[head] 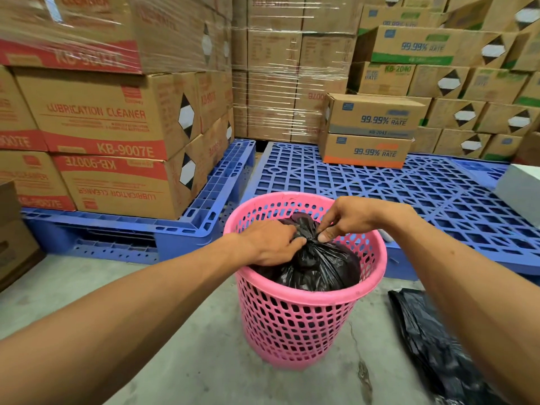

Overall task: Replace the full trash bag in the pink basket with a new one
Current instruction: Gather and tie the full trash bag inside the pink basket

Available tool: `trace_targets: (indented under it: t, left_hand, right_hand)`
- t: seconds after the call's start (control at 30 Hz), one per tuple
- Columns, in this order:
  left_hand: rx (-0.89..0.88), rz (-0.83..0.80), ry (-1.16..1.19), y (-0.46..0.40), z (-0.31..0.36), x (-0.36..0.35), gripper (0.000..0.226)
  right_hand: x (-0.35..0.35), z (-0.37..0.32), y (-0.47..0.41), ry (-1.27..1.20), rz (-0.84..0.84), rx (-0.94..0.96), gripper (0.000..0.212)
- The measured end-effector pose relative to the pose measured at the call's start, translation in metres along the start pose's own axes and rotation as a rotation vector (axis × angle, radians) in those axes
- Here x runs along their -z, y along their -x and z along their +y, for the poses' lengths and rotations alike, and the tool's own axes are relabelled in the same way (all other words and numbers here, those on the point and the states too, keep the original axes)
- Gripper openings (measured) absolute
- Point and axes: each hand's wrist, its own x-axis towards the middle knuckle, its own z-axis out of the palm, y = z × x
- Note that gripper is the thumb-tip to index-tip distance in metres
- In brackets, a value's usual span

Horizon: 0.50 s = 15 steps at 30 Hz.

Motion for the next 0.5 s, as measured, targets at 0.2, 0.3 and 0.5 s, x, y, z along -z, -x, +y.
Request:
trace_targets:
  t: [0.2, 0.3, 0.5]
  left_hand:
    - [-0.04, -0.057, 0.078, -0.007, -0.017, -0.006, 0.033]
    - [-0.063, -0.12, 0.022, -0.005, -0.012, -0.007, 0.029]
    - [0.027, -0.173, -0.048, -0.002, -0.009, -0.007, 0.035]
  right_hand:
    - [-0.019, 0.026, 0.001, -0.249, 0.176, 0.02, 0.01]
    - [-0.028, 0.029, 0.001, -0.26, 0.194, 0.004, 0.007]
    - [-0.027, 0.03, 0.0, -0.171, 0.156, -0.075, 0.011]
